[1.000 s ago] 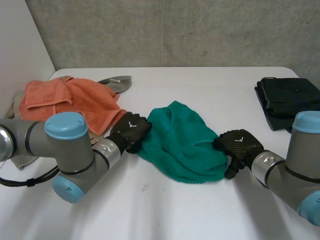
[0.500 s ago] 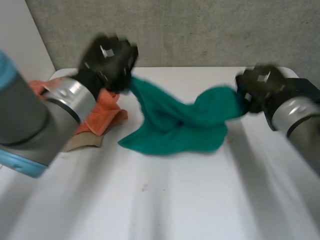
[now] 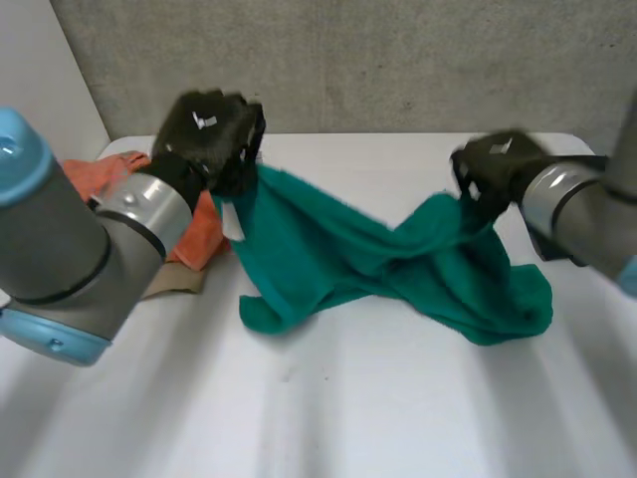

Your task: Fold the laundry.

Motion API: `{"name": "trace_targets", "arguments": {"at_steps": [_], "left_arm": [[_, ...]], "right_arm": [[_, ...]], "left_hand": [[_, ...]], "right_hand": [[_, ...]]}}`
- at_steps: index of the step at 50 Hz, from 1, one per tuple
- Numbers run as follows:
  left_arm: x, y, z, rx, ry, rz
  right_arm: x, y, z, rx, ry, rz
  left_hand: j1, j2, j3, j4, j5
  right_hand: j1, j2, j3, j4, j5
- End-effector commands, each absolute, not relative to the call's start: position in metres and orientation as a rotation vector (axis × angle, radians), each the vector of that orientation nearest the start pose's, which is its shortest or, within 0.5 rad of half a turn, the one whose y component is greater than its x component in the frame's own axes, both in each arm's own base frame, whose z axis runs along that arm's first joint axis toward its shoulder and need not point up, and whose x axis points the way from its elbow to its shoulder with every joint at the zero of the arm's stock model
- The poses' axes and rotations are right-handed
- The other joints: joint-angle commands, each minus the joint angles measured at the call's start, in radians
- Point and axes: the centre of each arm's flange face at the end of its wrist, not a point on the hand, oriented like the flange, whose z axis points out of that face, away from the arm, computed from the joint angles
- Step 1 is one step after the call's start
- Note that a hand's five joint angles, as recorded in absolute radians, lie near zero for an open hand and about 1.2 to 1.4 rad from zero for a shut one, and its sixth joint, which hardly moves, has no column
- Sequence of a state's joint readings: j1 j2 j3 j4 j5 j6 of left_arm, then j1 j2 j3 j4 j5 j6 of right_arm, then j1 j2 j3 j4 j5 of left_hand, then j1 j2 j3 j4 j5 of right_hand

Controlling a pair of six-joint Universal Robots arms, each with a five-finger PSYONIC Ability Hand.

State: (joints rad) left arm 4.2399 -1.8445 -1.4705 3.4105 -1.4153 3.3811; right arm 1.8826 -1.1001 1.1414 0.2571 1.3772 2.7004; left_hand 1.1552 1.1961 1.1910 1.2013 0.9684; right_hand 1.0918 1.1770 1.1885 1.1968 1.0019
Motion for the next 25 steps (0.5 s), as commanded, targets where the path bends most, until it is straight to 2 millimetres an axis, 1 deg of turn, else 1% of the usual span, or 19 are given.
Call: {"name": "trace_targets", "arguments": {"at_steps": [1, 2, 3, 4, 5, 7, 8, 9, 10, 11, 13, 15, 17, 18, 20, 22, 23, 24, 25], "left_arm": [[-0.307, -0.289, 0.243, 1.045, 2.084, -2.425], [-0.311, -0.296, 0.247, 1.036, 2.036, -2.46], [-0.315, -0.305, 0.255, 1.016, 1.973, -2.511], [-0.322, -0.317, 0.274, 0.974, 1.844, -2.612], [-0.325, -0.322, 0.284, 0.956, 1.778, -2.665], [-0.331, -0.328, 0.31, 0.914, 1.627, -2.775], [-0.334, -0.333, 0.341, 0.844, 1.453, -2.901], [-0.334, -0.333, 0.357, 0.806, 1.362, -2.959], [-0.335, -0.334, 0.371, 0.76, 1.277, -3.013], [-0.332, -0.335, 0.397, 0.673, 1.127, -3.106], [-0.329, -0.335, 0.417, 0.595, 1.021, -3.194], [-0.326, -0.334, 0.43, 0.52, 0.983, -3.262], [-0.325, -0.335, 0.428, 0.511, 1.02, -3.26], [-0.325, -0.334, 0.425, 0.511, 1.053, -3.252], [-0.328, -0.334, 0.405, 0.553, 1.208, -3.193], [-0.326, -0.333, 0.388, 0.584, 1.322, -3.14], [-0.324, -0.328, 0.375, 0.614, 1.42, -3.089], [-0.322, -0.324, 0.369, 0.631, 1.464, -3.063], [-0.321, -0.32, 0.362, 0.646, 1.506, -3.038]], "right_arm": [[0.268, -0.347, 0.217, -1.04, 2.281, -1.815], [0.271, -0.36, 0.232, -0.997, 2.237, -1.963], [0.272, -0.364, 0.242, -0.978, 2.209, -2.039], [0.273, -0.37, 0.253, -0.945, 2.173, -2.119], [0.273, -0.375, 0.261, -0.912, 2.137, -2.192], [0.274, -0.388, 0.288, -0.798, 1.985, -2.393], [0.275, -0.39, 0.298, -0.764, 1.92, -2.459], [0.275, -0.391, 0.31, -0.732, 1.846, -2.525], [0.274, -0.388, 0.34, -0.655, 1.687, -2.653], [0.272, -0.385, 0.353, -0.618, 1.623, -2.701], [0.268, -0.371, 0.384, -0.565, 1.489, -2.783], [0.264, -0.361, 0.397, -0.56, 1.457, -2.803], [0.258, -0.351, 0.405, -0.561, 1.468, -2.802], [0.257, -0.348, 0.404, -0.569, 1.493, -2.788], [0.254, -0.345, 0.396, -0.596, 1.569, -2.742], [0.252, -0.342, 0.375, -0.647, 1.72, -2.63], [0.251, -0.34, 0.367, -0.667, 1.777, -2.587], [0.25, -0.338, 0.358, -0.691, 1.834, -2.538], [0.247, -0.334, 0.337, -0.735, 1.959, -2.433]], "left_hand": [[0.241, 0.2, 0.205, 0.195, 0.253], [0.241, 0.2, 0.205, 0.195, 0.253], [0.241, 0.2, 0.205, 0.195, 0.253], [0.241, 0.2, 0.205, 0.195, 0.253], [0.241, 0.2, 0.205, 0.195, 0.253], [0.241, 0.2, 0.205, 0.195, 0.253], [0.241, 0.2, 0.205, 0.195, 0.253], [0.241, 0.2, 0.205, 0.195, 0.253], [0.241, 0.2, 0.205, 0.195, 0.253], [0.241, 0.2, 0.205, 0.195, 0.253], [0.241, 0.2, 0.205, 0.195, 0.253], [0.241, 0.2, 0.205, 0.195, 0.253], [0.241, 0.2, 0.205, 0.195, 0.253], [0.241, 0.2, 0.205, 0.195, 0.253], [0.241, 0.2, 0.205, 0.195, 0.253], [0.241, 0.2, 0.205, 0.195, 0.253], [0.241, 0.2, 0.205, 0.195, 0.253], [0.241, 0.2, 0.205, 0.195, 0.253], [0.241, 0.2, 0.205, 0.195, 0.253]], "right_hand": [[0.304, 0.219, 0.208, 0.199, 0.22], [0.304, 0.219, 0.208, 0.199, 0.22], [0.304, 0.219, 0.208, 0.199, 0.22], [0.304, 0.219, 0.208, 0.199, 0.22], [0.304, 0.219, 0.208, 0.199, 0.22], [0.304, 0.219, 0.208, 0.199, 0.22], [0.304, 0.219, 0.208, 0.199, 0.22], [0.304, 0.219, 0.208, 0.199, 0.22], [0.304, 0.219, 0.208, 0.199, 0.22], [0.304, 0.219, 0.208, 0.199, 0.22], [0.304, 0.219, 0.208, 0.199, 0.22], [0.304, 0.219, 0.208, 0.199, 0.22], [0.304, 0.219, 0.208, 0.199, 0.22], [0.304, 0.219, 0.208, 0.199, 0.22], [0.304, 0.219, 0.208, 0.199, 0.22], [0.304, 0.219, 0.208, 0.199, 0.22], [0.304, 0.219, 0.208, 0.199, 0.22], [0.304, 0.219, 0.208, 0.199, 0.22], [0.304, 0.219, 0.208, 0.199, 0.22]]}}
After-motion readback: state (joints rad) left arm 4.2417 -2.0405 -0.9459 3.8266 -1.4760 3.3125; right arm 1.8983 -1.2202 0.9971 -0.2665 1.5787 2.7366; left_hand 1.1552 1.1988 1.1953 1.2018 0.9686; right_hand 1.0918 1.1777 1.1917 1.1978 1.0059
